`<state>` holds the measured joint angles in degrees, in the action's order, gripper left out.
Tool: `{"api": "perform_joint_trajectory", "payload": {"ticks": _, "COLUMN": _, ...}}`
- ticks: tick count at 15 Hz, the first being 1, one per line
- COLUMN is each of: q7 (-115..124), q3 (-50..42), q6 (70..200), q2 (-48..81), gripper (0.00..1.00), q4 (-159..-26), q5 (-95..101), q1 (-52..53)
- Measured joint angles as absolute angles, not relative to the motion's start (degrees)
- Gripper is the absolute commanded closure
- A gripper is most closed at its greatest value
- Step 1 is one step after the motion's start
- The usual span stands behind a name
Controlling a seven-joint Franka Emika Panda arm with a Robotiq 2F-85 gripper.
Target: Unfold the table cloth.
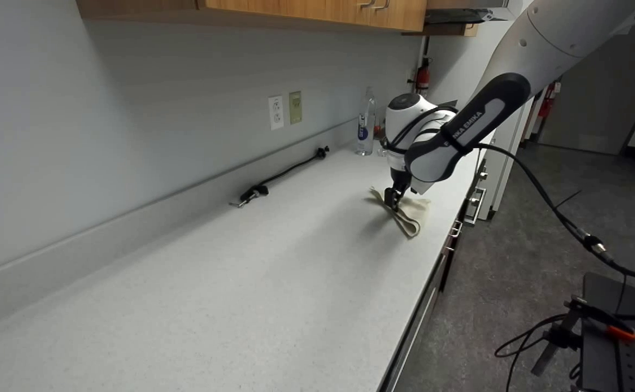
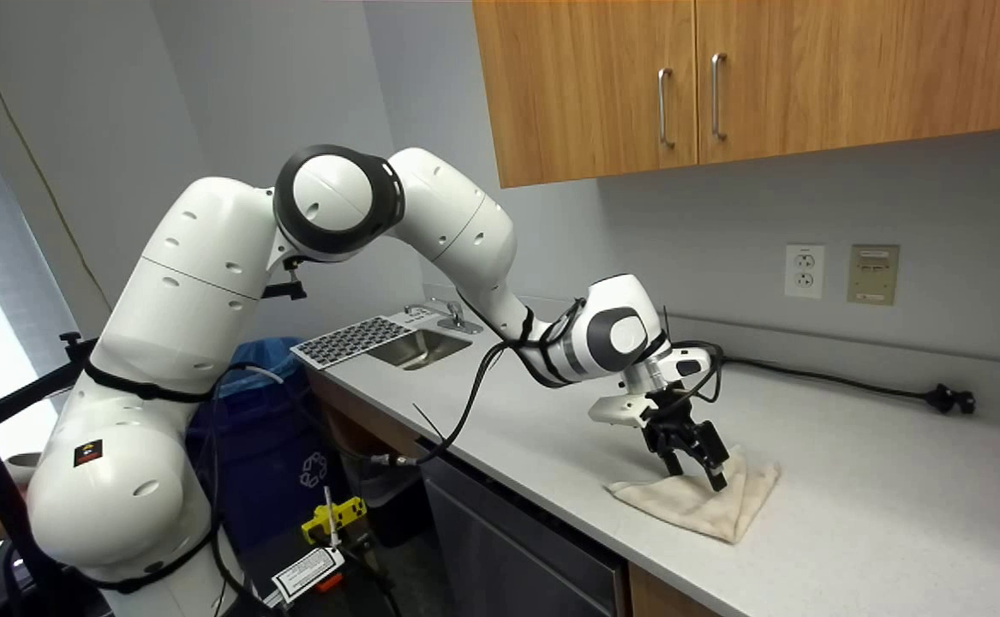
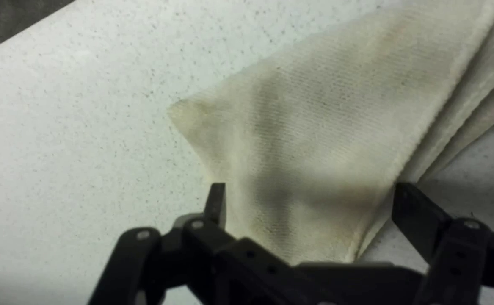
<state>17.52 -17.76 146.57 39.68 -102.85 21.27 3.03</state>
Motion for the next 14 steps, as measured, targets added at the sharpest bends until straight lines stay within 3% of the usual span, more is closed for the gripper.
{"api": "perform_joint_trajectory", "payload": {"ticks": 3, "q7": 17.73, "q3": -19.51, "q6": 146.56, "q2": 40.57, "gripper": 0.00, "q4": -102.46, "q5": 21.27, "q1": 3.47}}
{"api": "perform_joint_trajectory", "payload": {"ticks": 4, "q7": 17.75, "q3": -20.07, "q6": 146.56, "q2": 40.78, "gripper": 0.05, "q4": -102.43, "q5": 21.29, "q1": 3.57}}
{"api": "perform_joint_trajectory", "payload": {"ticks": 5, "q7": 17.82, "q3": -20.60, "q6": 146.56, "q2": 40.98, "gripper": 0.26, "q4": -102.42, "q5": 21.37, "q1": 3.66}}
{"api": "perform_joint_trajectory", "payload": {"ticks": 7, "q7": 18.42, "q3": -21.58, "q6": 146.56, "q2": 41.43, "gripper": 0.31, "q4": -102.40, "q5": 21.94, "q1": 3.91}}
{"api": "perform_joint_trajectory", "payload": {"ticks": 14, "q7": 22.73, "q3": -24.19, "q6": 146.43, "q2": 42.38, "gripper": 0.85, "q4": -102.40, "q5": 25.08, "q1": 6.45}}
